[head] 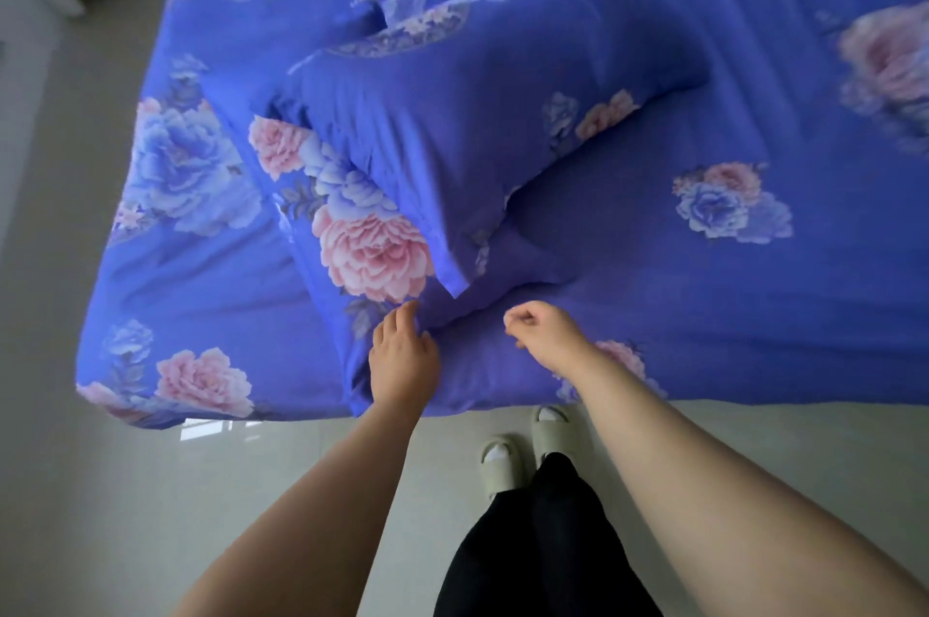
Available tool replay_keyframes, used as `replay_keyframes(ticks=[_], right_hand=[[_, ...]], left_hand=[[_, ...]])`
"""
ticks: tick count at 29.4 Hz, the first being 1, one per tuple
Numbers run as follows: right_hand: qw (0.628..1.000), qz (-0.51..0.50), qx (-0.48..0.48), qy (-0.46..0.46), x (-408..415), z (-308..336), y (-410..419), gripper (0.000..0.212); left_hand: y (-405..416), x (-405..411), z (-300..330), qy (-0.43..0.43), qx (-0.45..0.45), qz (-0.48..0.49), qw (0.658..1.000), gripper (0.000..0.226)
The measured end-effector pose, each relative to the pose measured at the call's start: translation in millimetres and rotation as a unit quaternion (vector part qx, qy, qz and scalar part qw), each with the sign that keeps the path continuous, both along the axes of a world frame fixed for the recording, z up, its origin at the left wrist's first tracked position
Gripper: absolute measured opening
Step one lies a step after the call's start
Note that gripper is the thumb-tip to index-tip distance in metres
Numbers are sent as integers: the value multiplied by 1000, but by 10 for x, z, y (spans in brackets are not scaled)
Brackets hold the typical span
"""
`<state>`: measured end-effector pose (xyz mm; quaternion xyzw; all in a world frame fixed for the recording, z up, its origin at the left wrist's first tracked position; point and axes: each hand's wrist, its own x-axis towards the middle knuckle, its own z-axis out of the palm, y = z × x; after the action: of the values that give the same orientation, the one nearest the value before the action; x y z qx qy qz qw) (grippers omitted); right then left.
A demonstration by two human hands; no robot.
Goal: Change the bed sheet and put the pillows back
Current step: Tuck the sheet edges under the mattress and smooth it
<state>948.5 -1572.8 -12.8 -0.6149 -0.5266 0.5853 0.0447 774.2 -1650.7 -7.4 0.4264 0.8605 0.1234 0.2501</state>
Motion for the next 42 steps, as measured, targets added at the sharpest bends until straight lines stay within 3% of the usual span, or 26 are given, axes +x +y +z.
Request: replay_keyframes(ticks=[4, 10, 17, 27, 30, 33, 42], right_hand=[[996, -56, -5, 67, -202, 583, 168, 9], [989, -107, -58, 81, -338, 1149, 384, 9], [988, -84, -119, 51, -531, 1410, 720, 16], [992, 12, -123, 26, -1459, 1579, 689, 9], [992, 26, -120, 20, -1948, 1543, 495, 17], [992, 44, -115, 9, -2606, 1515, 217, 9], [992, 10, -100, 70, -4925, 1733, -892, 12]], left_hand=[[128, -16, 377, -45, 10, 0, 999, 44], [226, -147, 881, -101, 6, 36, 994, 44], [394, -405, 1095, -151, 3, 129, 980, 43], [161, -1108, 1154, -164, 23, 209, 964, 38], [-87, -1552, 1114, -170, 16, 230, 958, 39], [-388, -2141, 1082, -177, 18, 243, 954, 38], [-1587, -4584, 1423, -181, 29, 252, 950, 32]])
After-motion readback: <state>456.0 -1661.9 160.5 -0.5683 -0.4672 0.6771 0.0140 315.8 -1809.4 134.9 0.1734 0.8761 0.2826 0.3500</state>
